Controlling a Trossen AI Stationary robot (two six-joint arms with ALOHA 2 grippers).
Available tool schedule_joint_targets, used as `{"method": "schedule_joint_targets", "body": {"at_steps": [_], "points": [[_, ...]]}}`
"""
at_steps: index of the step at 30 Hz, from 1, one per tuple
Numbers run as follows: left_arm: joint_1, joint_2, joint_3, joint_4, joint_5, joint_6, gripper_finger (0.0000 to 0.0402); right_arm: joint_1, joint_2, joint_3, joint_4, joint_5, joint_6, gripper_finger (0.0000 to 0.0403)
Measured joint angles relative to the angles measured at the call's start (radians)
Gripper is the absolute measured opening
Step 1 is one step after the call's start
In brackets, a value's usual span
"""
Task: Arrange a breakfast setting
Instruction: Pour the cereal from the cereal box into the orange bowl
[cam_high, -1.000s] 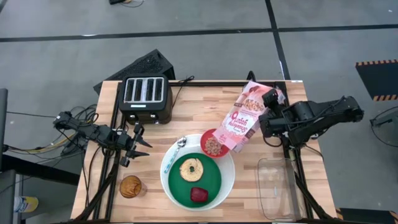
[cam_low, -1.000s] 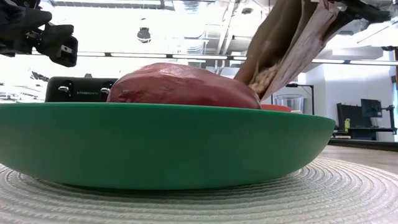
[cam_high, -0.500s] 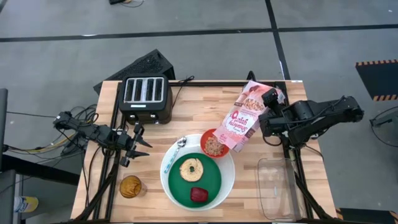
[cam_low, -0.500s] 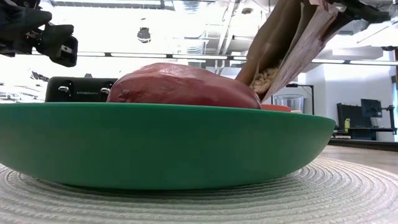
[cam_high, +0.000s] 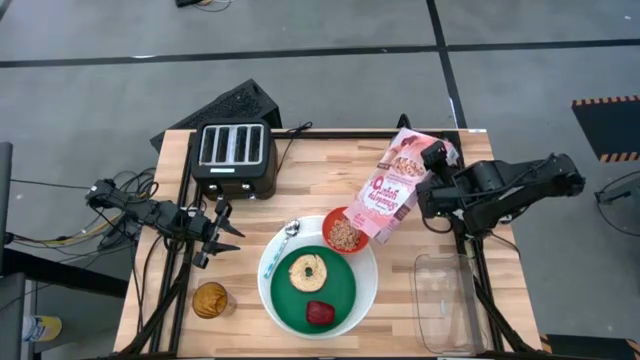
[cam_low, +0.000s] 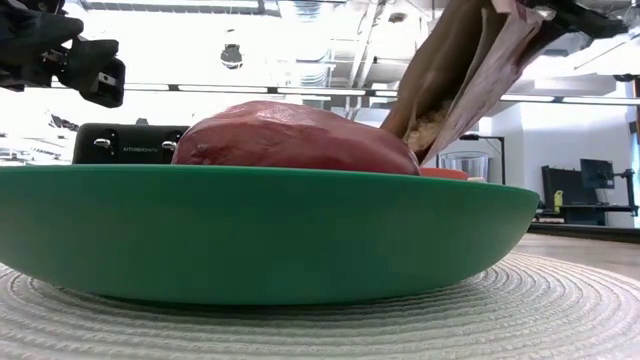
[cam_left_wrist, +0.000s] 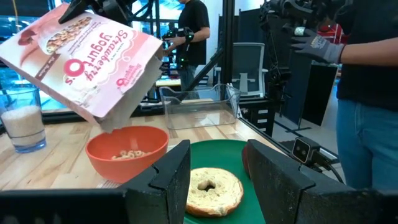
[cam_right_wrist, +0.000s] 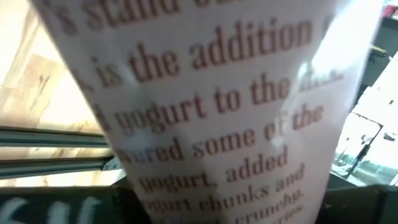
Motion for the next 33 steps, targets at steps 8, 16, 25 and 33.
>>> {"method": "schedule_joint_targets", "body": {"at_steps": [8,16,25,33], "points": [[0.0,0.0,0.0,0.0,0.0,0.0,0.0144,-0.004,0.0,0.0,0.0,0.002,-0.003,0.0197],[0.0,0.0,0.0,0.0,0.0,0.0,0.0144,-0.005,0.0,0.0,0.005,0.0,-0.003,0.0197],[0.0,0.0,0.0,0.0,0.0,0.0,0.0144,0.004,0.0,0.0,0.01,-0.006,-0.002,0.0197],[0.0,0.0,0.0,0.0,0.0,0.0,0.0144,-0.001,0.0,0.0,0.02,-0.007,-0.003,0.0197]]}}
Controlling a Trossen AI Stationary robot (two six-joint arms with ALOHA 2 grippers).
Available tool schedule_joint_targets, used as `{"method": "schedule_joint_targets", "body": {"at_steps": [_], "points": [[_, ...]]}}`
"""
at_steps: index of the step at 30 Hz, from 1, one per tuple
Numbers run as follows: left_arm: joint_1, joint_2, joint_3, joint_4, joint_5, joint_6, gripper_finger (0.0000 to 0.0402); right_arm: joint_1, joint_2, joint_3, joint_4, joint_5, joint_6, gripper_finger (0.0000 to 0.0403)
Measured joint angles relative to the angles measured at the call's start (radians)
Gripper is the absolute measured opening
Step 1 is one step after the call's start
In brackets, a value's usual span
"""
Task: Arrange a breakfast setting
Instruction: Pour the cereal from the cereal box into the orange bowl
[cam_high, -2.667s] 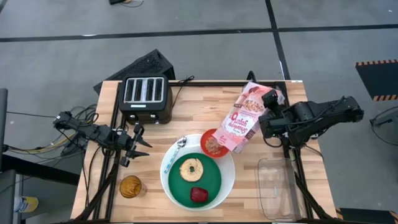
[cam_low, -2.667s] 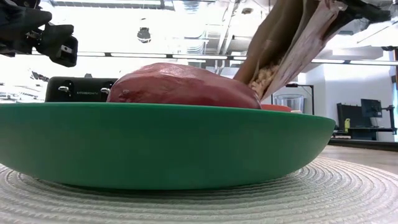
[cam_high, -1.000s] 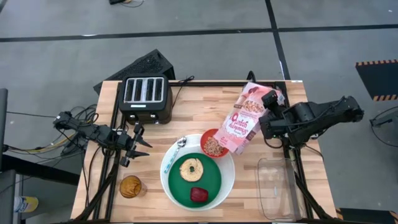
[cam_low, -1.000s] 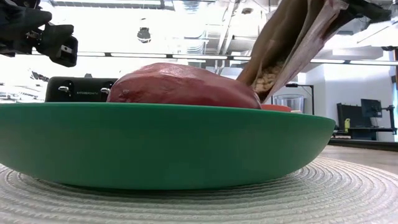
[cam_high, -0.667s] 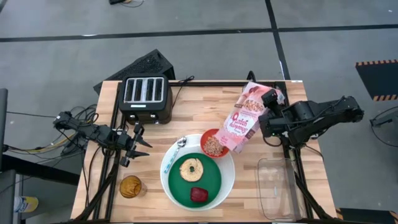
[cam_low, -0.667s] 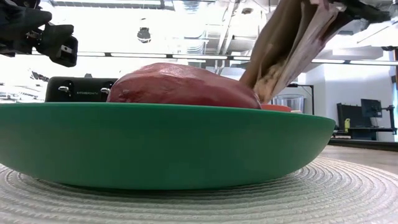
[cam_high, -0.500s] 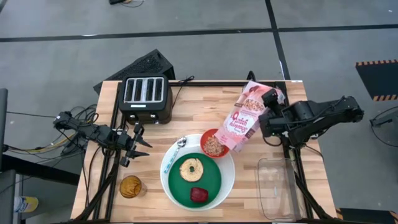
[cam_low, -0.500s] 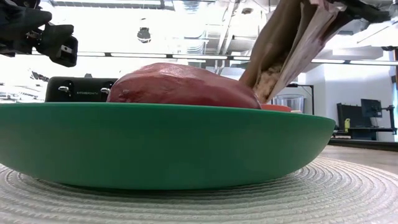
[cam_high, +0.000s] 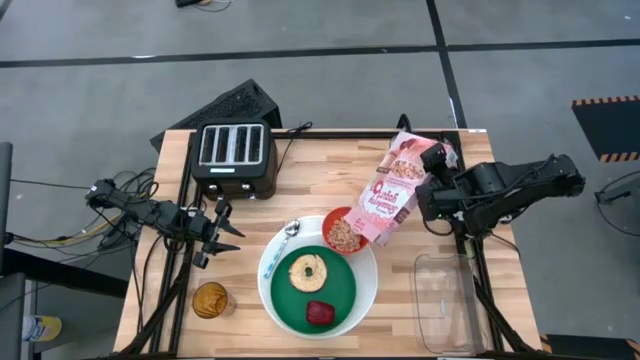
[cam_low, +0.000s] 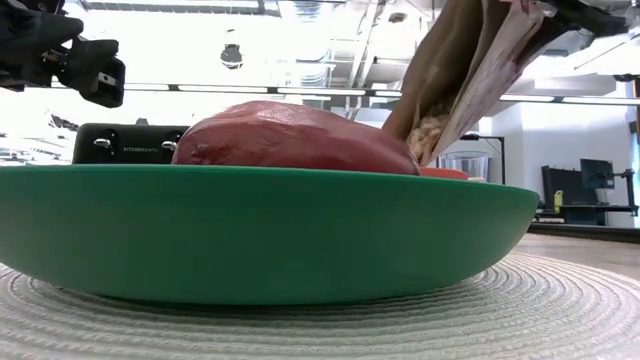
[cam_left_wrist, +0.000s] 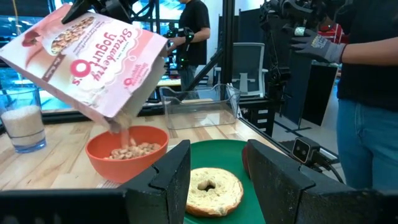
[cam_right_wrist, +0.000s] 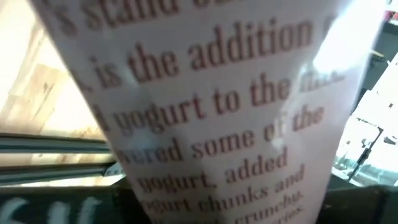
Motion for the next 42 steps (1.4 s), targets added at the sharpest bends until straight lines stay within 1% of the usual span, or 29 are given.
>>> {"method": "schedule_joint_targets", "body": {"at_steps": [27,33,42], "points": [[0.0,0.0,0.0,0.0,0.0,0.0,0.0144,-0.009,-0.003,0.0,0.025,-0.026,0.009,0.0197],[0.0,0.0,0.0,0.0,0.0,0.0,0.0144,-0.009,-0.03,0.0,0.036,-0.03,0.011,0.0197],[0.0,0.0,0.0,0.0,0.0,0.0,0.0144,-0.009,-0.093,0.0,0.032,-0.089,0.051,0.0199]]}}
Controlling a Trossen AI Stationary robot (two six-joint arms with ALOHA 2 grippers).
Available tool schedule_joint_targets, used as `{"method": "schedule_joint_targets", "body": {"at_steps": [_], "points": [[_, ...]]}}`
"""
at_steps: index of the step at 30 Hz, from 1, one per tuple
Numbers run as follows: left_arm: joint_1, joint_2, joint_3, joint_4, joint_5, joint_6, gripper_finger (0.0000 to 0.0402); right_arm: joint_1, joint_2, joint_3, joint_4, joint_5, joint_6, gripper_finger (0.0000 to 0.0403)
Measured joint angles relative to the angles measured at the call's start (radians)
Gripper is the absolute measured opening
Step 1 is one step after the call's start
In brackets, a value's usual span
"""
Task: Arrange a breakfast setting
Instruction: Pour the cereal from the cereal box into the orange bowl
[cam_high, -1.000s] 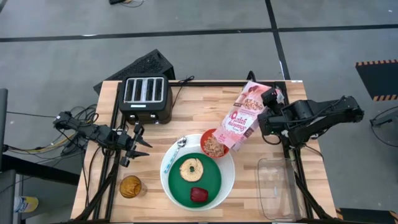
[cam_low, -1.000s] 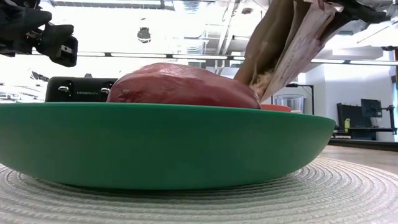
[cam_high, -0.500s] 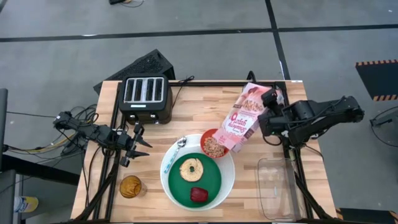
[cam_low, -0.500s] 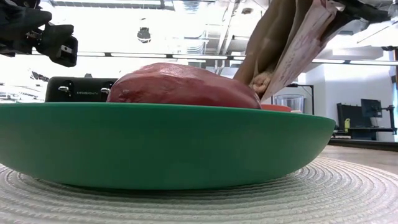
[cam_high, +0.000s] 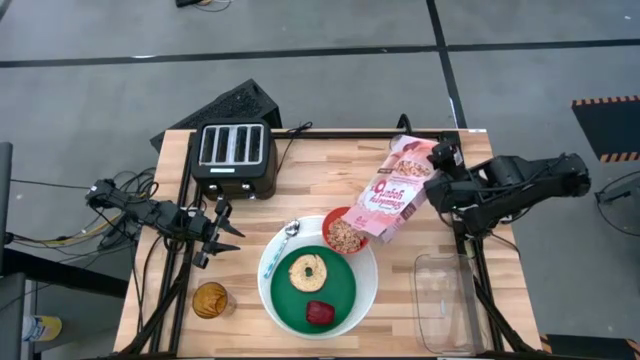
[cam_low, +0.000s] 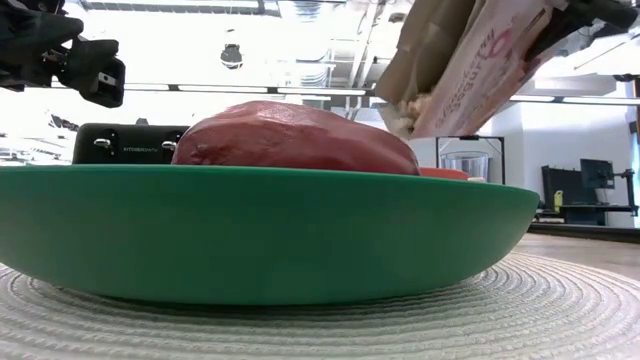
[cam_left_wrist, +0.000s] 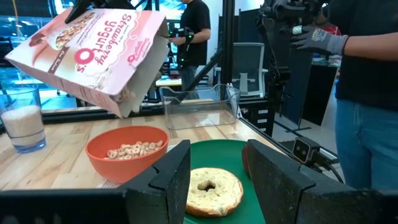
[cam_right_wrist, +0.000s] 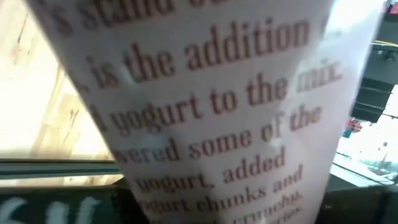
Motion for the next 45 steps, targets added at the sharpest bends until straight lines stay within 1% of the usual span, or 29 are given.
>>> {"method": "schedule_joint_targets", "body": {"at_steps": [14,21,27,34,39,45], "points": [[0.0,0.0,0.0,0.0,0.0,0.0,0.0144,0.0,-0.044,0.0,-0.053,-0.019,0.122,0.02],[0.0,0.0,0.0,0.0,0.0,0.0,0.0144,0.0,-0.066,0.0,-0.053,-0.078,0.213,0.0201],[0.0,0.0,0.0,0.0,0.0,0.0,0.0144,0.0,-0.073,0.0,-0.039,-0.094,0.246,0.0201],[0.0,0.0,0.0,0.0,0.0,0.0,0.0144,0.0,-0.057,0.089,-0.023,-0.094,0.268,0.0201],[0.0,0.0,0.0,0.0,0.0,0.0,0.0144,0.0,-0.043,0.138,0.034,-0.091,0.292,0.0201],[0.0,0.0,0.0,0.0,0.0,0.0,0.0144,-0.035,-0.043,0.139,0.149,-0.093,0.378,0.0201]]}}
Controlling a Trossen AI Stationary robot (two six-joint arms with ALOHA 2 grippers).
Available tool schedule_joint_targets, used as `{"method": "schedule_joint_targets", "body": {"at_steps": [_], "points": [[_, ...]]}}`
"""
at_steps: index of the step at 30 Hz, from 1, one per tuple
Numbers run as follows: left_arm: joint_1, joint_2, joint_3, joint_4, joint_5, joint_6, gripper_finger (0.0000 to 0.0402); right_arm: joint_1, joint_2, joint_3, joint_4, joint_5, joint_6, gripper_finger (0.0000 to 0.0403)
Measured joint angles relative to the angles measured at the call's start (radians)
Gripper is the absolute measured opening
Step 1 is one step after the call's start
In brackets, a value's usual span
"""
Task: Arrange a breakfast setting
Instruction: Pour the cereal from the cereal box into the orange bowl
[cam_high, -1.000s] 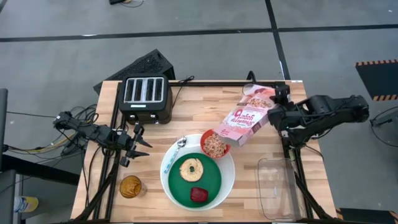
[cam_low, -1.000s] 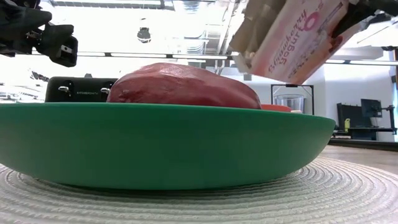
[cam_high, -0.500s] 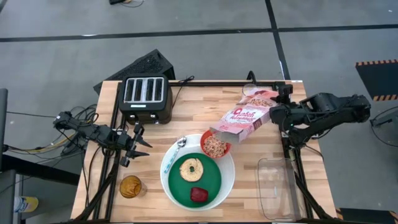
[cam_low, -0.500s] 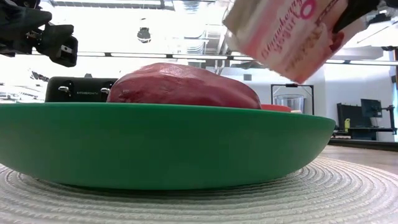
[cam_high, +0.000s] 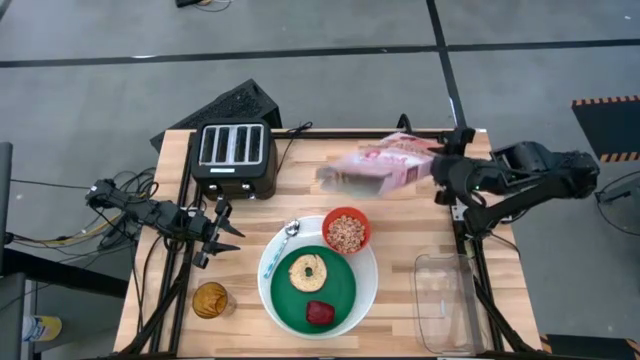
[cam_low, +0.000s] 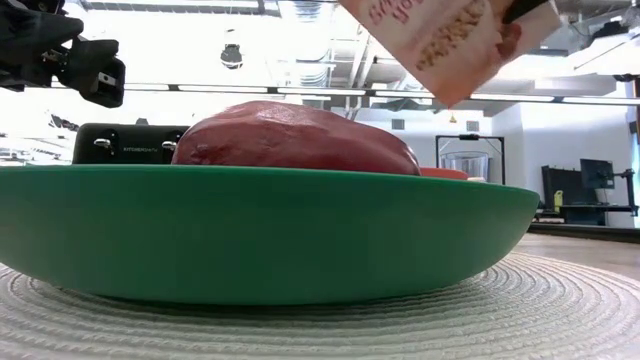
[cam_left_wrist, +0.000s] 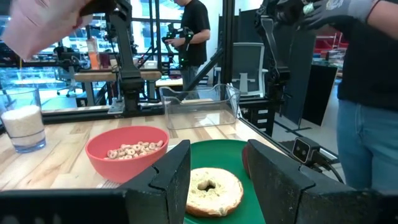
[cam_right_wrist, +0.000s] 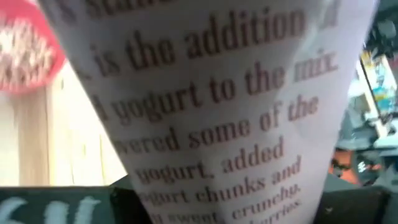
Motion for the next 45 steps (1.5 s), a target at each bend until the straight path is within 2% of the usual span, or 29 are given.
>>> {"method": "schedule_joint_targets", "body": {"at_steps": [8,17,24,29,38,45], "points": [[0.0,0.0,0.0,0.0,0.0,0.0,0.0144,-0.062,0.019,0.0,0.26,0.001,0.191,0.0201],[0.0,0.0,0.0,0.0,0.0,0.0,0.0144,-0.148,0.131,0.0,0.556,0.021,0.451,0.0201],[0.0,0.0,0.0,0.0,0.0,0.0,0.0144,-0.197,0.263,0.0,0.727,0.101,0.503,0.0201],[0.0,0.0,0.0,0.0,0.0,0.0,0.0144,-0.212,0.369,0.0,0.772,0.182,0.639,0.0201],[0.0,0.0,0.0,0.0,0.0,0.0,0.0144,-0.205,0.592,0.0,0.771,0.343,1.013,0.0201],[0.0,0.0,0.0,0.001,0.0,0.0,0.0144,-0.198,0.743,0.0,0.78,0.4,1.27,0.0205]]}}
